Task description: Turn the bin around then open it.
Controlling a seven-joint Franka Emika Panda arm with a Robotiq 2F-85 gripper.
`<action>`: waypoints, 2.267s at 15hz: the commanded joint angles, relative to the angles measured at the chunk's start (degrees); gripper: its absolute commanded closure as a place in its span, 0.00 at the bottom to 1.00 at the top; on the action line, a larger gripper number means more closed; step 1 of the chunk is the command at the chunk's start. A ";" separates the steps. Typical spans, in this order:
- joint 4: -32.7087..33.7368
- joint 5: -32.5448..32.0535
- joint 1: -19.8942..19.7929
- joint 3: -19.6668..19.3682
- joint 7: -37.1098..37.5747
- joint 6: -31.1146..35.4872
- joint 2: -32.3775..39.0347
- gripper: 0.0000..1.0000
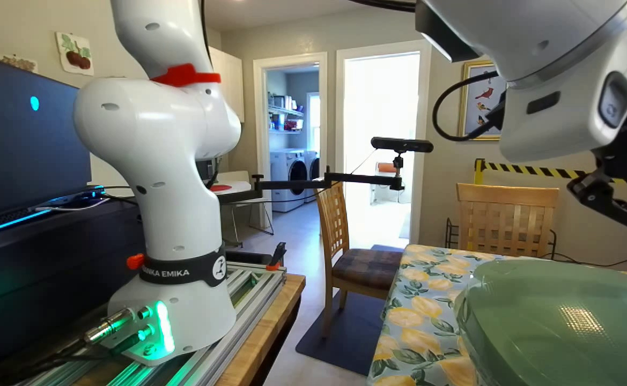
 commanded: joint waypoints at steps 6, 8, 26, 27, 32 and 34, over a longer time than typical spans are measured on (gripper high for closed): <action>-9.36 -20.84 3.02 6.62 8.53 -5.38 -3.27 0.00; -11.81 -29.78 3.74 8.56 14.03 -5.16 -3.62 0.00; -10.78 -111.22 3.64 13.30 48.19 -35.48 -2.05 0.00; -12.37 -105.96 4.15 12.05 45.88 -33.08 -2.47 0.00; -12.27 -116.66 3.95 13.59 51.19 -33.39 -2.11 0.00; -12.16 -122.66 3.88 14.03 54.45 -33.39 -1.36 0.00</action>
